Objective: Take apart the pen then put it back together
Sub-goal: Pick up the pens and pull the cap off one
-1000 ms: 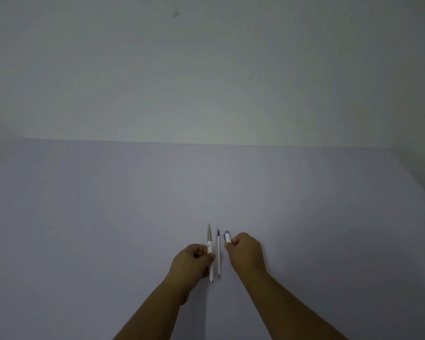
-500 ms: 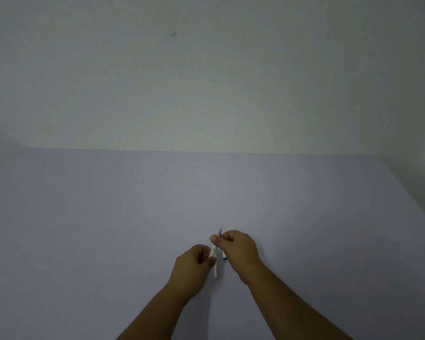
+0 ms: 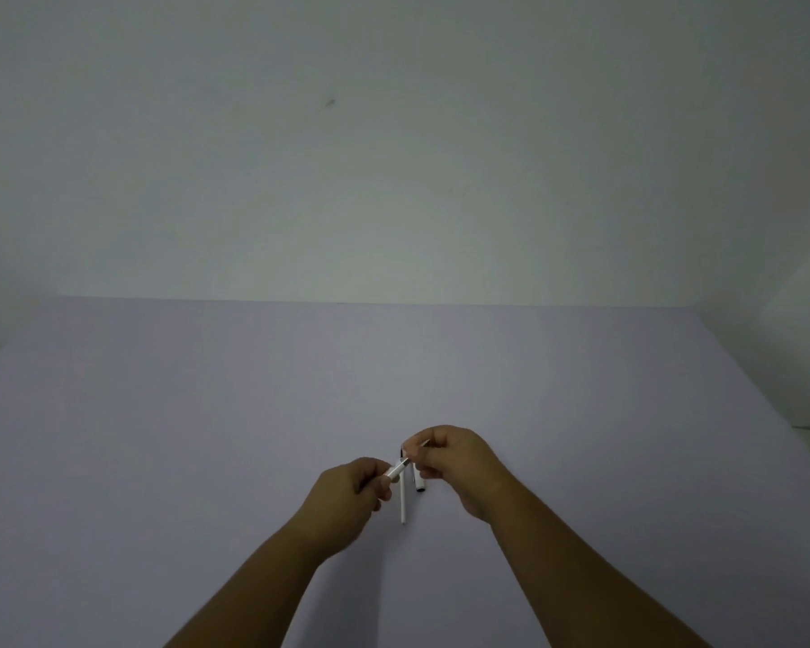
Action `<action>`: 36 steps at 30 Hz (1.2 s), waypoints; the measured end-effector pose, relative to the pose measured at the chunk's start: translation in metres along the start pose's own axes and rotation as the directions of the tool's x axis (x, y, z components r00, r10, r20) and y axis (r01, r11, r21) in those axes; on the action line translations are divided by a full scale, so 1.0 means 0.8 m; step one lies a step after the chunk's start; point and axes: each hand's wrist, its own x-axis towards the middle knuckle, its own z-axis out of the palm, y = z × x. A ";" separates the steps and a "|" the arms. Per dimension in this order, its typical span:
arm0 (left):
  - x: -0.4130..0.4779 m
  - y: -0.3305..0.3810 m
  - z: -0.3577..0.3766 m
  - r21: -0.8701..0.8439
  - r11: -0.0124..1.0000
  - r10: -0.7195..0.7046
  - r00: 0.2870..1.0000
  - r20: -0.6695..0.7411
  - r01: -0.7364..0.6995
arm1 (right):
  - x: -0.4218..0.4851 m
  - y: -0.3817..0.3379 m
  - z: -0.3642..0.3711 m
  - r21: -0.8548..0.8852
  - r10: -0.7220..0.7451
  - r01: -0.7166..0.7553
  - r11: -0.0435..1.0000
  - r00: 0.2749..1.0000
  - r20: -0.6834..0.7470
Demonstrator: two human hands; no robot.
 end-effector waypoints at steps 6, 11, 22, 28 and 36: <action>-0.005 0.012 -0.004 0.068 0.996 0.063 0.996 -0.055 -0.060 | -0.007 -0.015 0.002 0.000 0.025 -0.025 1.000 1.000 -0.003; -0.008 0.019 -0.005 0.079 0.993 0.089 0.993 -0.083 -0.083 | -0.013 -0.020 0.001 0.214 -0.030 0.018 0.977 0.998 0.054; -0.014 0.023 -0.007 0.115 0.989 0.104 0.990 -0.091 -0.093 | -0.022 -0.031 -0.008 0.176 0.004 -0.010 0.984 0.999 0.038; -0.019 0.024 -0.001 0.131 0.986 0.110 0.990 -0.087 -0.098 | -0.024 -0.028 -0.005 0.121 -0.038 0.036 0.992 0.999 0.014; -0.021 0.023 0.002 0.133 0.986 0.114 0.989 -0.098 -0.101 | -0.028 -0.029 -0.002 0.095 -0.021 0.019 0.995 1.000 0.019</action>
